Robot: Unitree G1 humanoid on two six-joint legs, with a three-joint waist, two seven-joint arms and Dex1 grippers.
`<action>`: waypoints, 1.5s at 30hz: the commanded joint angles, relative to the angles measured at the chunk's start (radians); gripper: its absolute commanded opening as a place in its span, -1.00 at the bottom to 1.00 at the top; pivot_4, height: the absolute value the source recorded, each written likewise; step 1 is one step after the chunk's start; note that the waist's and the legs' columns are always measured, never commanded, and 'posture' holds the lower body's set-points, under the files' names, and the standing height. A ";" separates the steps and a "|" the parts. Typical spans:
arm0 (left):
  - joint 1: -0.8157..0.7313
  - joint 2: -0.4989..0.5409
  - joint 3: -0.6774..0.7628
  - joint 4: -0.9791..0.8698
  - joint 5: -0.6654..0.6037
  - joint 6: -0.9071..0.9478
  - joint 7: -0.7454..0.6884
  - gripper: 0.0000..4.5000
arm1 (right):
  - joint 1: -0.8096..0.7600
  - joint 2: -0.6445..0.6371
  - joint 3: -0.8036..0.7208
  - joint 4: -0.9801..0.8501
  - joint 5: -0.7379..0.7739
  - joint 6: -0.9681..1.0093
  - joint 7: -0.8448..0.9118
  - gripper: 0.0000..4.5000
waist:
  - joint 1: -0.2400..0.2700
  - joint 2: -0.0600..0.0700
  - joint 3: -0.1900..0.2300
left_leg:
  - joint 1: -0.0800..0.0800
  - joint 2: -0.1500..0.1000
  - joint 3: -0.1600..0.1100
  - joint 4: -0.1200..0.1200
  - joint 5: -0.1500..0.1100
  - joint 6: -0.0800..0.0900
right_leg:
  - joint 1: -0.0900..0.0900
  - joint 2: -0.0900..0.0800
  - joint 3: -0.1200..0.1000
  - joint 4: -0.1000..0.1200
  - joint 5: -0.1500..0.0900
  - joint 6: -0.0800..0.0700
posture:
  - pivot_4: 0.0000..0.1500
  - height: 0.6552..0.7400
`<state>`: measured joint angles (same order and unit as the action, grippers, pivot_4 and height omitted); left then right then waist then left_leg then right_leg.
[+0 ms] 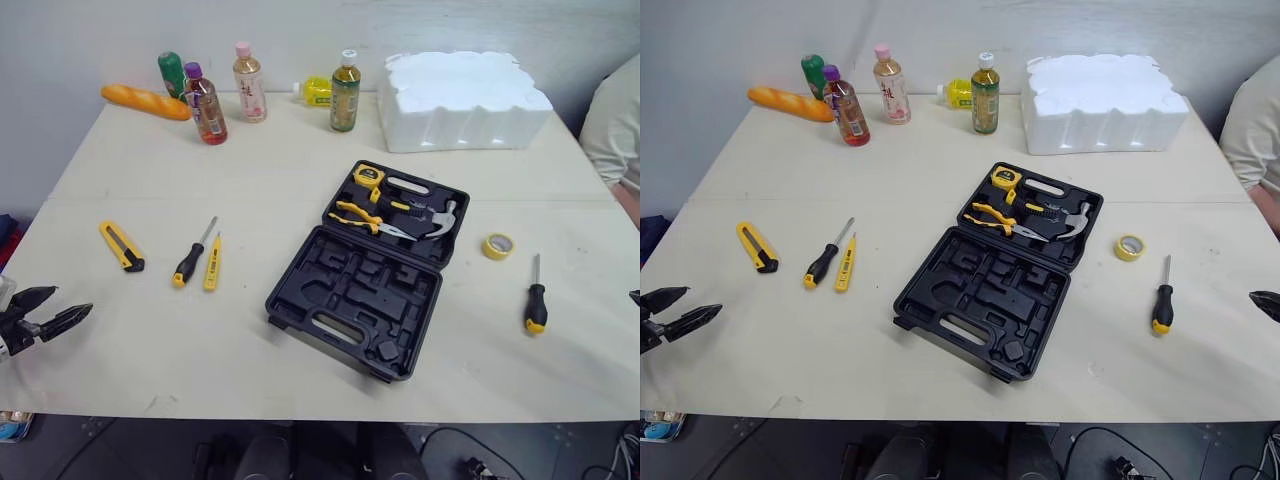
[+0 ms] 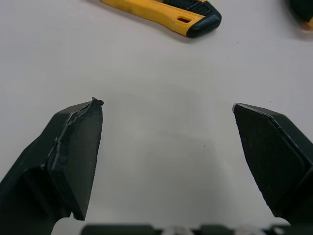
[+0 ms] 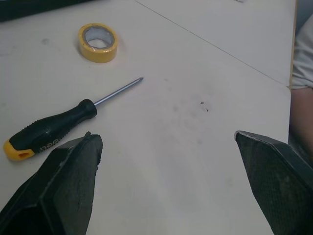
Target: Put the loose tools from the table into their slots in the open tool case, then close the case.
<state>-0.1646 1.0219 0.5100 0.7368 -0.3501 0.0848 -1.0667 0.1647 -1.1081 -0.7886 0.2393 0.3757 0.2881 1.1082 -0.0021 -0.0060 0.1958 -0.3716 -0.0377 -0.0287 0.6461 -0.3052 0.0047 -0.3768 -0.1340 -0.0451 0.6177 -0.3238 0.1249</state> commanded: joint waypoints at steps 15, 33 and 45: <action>-0.476 -0.266 -0.504 -0.603 0.073 0.392 0.170 0.65 | -0.067 0.199 0.212 -0.613 0.080 0.352 -0.313 0.68 | 0.027 0.000 0.001 | -0.001 -0.002 0.000 0.004 0.003 -0.001 | 0.001 0.006 0.000 0.004 0.001 0.001 | 1.00 0.96; -0.986 -0.680 -0.693 0.257 0.339 0.076 0.237 -0.97 | -0.235 0.326 0.545 -0.591 -0.044 0.410 -0.527 -1.00 | 0.029 -0.004 0.003 | -0.007 -0.003 0.000 0.007 0.005 0.002 | -0.001 0.009 -0.001 0.003 0.003 0.004 | 1.00 0.96; -1.049 -0.784 -0.676 0.428 0.399 -0.011 0.268 -0.97 | -0.338 0.341 0.659 -0.514 -0.085 0.394 -0.519 -1.00 | 0.027 -0.005 0.004 | -0.022 -0.005 0.001 0.018 0.008 0.004 | -0.016 0.008 0.000 0.010 0.004 0.006 | 1.00 0.96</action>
<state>-1.1867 0.2478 -0.1750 1.1658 0.0444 0.0929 -0.7972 -0.1593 -0.7693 -0.1215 -0.2660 0.2983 0.6984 0.5881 0.0251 -0.0108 0.1995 -0.3933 -0.0432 -0.0281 0.6642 -0.2967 0.0089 -0.3927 -0.1268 -0.0454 0.6281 -0.3194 0.1312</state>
